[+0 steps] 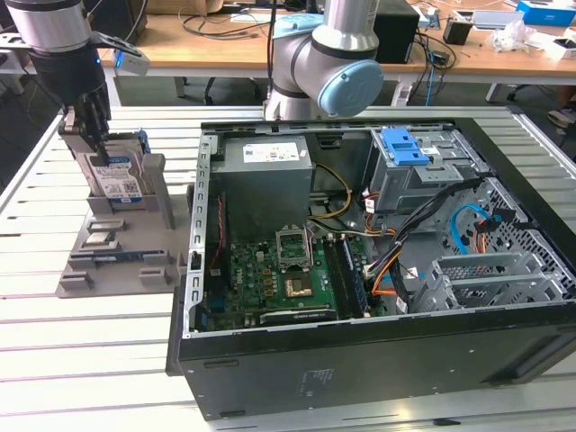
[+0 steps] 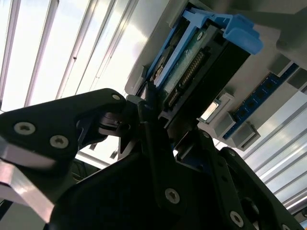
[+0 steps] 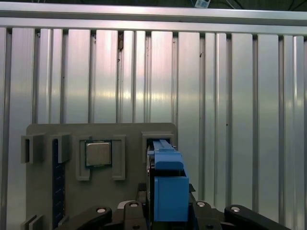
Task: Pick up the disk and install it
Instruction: 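Pick up the disk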
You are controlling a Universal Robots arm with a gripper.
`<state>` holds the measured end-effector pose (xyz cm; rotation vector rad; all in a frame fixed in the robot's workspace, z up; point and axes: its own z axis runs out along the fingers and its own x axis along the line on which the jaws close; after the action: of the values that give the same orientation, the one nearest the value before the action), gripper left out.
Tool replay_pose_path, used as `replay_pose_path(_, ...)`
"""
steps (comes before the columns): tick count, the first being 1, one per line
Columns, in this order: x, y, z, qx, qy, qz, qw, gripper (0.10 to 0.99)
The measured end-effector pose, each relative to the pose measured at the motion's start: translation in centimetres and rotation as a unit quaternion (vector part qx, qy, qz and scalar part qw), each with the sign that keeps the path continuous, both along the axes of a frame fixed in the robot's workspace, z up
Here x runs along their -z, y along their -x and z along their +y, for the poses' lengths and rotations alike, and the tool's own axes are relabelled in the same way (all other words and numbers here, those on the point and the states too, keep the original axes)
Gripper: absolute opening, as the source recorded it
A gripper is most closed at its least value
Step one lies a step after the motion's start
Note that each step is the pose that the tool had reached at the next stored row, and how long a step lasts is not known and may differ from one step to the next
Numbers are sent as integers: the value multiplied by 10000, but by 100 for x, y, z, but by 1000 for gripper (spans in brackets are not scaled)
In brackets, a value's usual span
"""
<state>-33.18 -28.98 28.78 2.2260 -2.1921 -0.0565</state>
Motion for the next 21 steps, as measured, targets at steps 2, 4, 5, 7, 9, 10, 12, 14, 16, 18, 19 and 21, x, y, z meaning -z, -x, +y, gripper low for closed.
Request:
replay_pose_path(2, 1, 0, 0, 0, 0, 0, 10000, 365)
replay_pose_path(4, 1, 0, 0, 0, 0, 0, 10000, 365)
replay_pose_path(5, 1, 0, 0, 0, 0, 0, 10000, 365)
replay_pose_path(7, 1, 0, 0, 0, 0, 0, 10000, 365)
replay_pose_path(9, 2, 0, 0, 0, 0, 0, 10000, 365)
replay_pose_path(10, 2, 0, 0, 0, 0, 0, 10000, 365)
replay_pose_path(12, -7, -1, 0, 0, -1, -1, 10000, 365)
replay_pose_path(14, -30, 0, 0, 0, 0, 0, 10000, 365)
replay_pose_path(16, -85, -1, 1, -1, 0, 0, 10000, 365)
replay_pose_path(18, -132, 0, 2, 0, 0, 0, 10000, 365)
replay_pose_path(19, -156, 0, 2, 0, 0, 0, 10000, 365)
replay_pose_path(21, -197, -1, 3, 0, 0, 0, 10000, 365)
